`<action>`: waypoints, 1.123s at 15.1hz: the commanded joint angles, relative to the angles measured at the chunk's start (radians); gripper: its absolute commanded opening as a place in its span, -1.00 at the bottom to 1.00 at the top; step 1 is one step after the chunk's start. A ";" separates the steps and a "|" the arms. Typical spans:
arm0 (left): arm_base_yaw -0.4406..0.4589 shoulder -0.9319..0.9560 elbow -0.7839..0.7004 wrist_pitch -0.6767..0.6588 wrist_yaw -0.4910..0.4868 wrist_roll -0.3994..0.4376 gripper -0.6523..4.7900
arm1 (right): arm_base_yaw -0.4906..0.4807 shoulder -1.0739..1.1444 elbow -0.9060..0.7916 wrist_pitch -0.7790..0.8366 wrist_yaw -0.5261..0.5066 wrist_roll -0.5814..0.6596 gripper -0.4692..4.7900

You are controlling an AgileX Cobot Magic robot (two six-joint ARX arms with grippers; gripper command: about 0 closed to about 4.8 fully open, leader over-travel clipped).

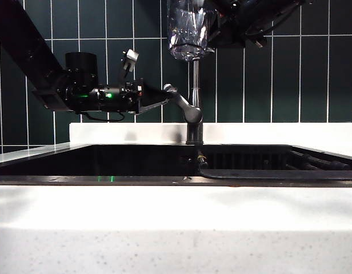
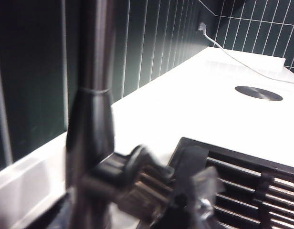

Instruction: Pick up the mug next to the sink, go to the faucet to get some water, pour the water into the sink, and finally put the mug back to its place.

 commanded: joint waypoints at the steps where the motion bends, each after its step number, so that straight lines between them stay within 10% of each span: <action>1: -0.021 -0.004 0.004 0.061 0.002 -0.008 0.38 | 0.002 -0.007 0.006 0.018 -0.007 -0.005 -0.85; 17: -0.037 -0.004 0.091 -0.092 0.173 0.011 0.35 | 0.002 -0.007 0.006 0.003 -0.007 -0.023 -0.85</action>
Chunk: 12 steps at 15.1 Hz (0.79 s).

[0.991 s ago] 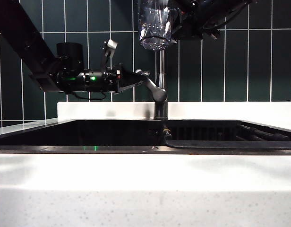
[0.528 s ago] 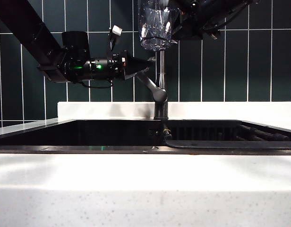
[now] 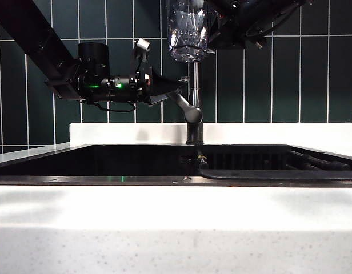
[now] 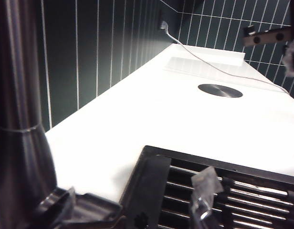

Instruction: Pick up the mug next to the sink, go to the faucet to get some water, pour the water into the sink, and finally put the mug back to its place.

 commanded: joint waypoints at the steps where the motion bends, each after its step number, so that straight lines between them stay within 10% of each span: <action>1: 0.005 -0.005 0.002 0.009 0.082 -0.002 0.34 | 0.002 -0.007 0.007 0.011 -0.006 -0.014 -0.85; 12: 0.006 -0.005 0.002 0.008 0.204 -0.042 0.25 | 0.000 -0.007 0.007 0.063 -0.020 -0.039 -0.85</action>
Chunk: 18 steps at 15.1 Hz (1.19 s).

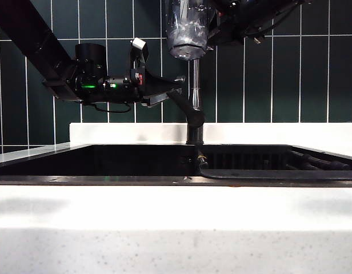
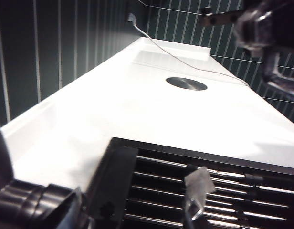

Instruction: Pick up the mug next to the sink, go to the faucet to get some water, pour the water into the sink, and finally put the mug back to its place.

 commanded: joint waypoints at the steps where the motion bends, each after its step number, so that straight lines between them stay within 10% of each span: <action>1: -0.003 -0.006 0.002 0.016 0.028 -0.006 0.25 | 0.000 -0.007 0.006 0.026 -0.005 -0.002 -0.85; 6: -0.003 -0.006 0.002 0.012 -0.196 0.023 0.25 | 0.001 -0.007 0.006 0.025 -0.005 -0.002 -0.85; 18: -0.004 -0.006 0.002 -0.106 -0.199 0.113 0.25 | 0.001 -0.007 0.006 0.024 -0.006 0.001 -0.85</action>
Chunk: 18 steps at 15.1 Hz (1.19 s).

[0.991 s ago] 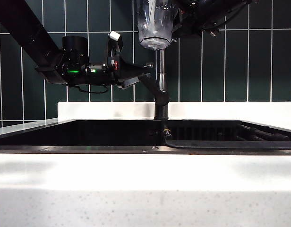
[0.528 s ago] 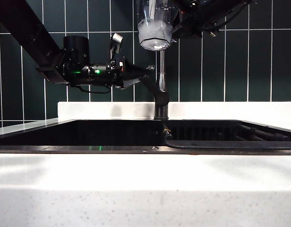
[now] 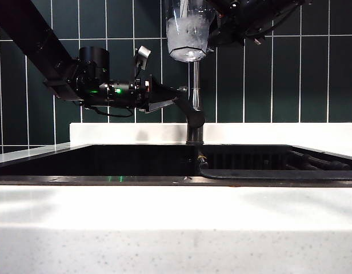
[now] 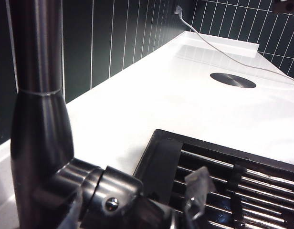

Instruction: Pick up the mug next to the sink, go to the faucet to get some water, pour the water into the sink, and finally put the mug back to its place.

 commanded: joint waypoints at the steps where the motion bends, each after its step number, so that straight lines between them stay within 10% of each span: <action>1: -0.001 -0.006 0.002 0.002 -0.022 0.005 0.25 | 0.001 -0.008 0.007 0.032 -0.007 0.008 -0.85; 4: -0.001 -0.006 0.002 -0.014 -0.082 0.010 0.25 | 0.002 -0.008 0.007 0.031 -0.009 0.009 -0.85; 7: -0.005 -0.006 0.002 -0.035 -0.405 0.009 0.25 | 0.002 -0.008 0.007 0.029 -0.010 0.009 -0.85; 10: -0.005 -0.006 0.002 -0.038 -0.502 0.009 0.25 | 0.002 -0.008 0.007 0.029 -0.010 0.008 -0.85; 18: 0.019 -0.006 0.002 -0.014 -0.149 -0.026 0.26 | 0.002 -0.008 0.007 0.025 -0.009 0.005 -0.85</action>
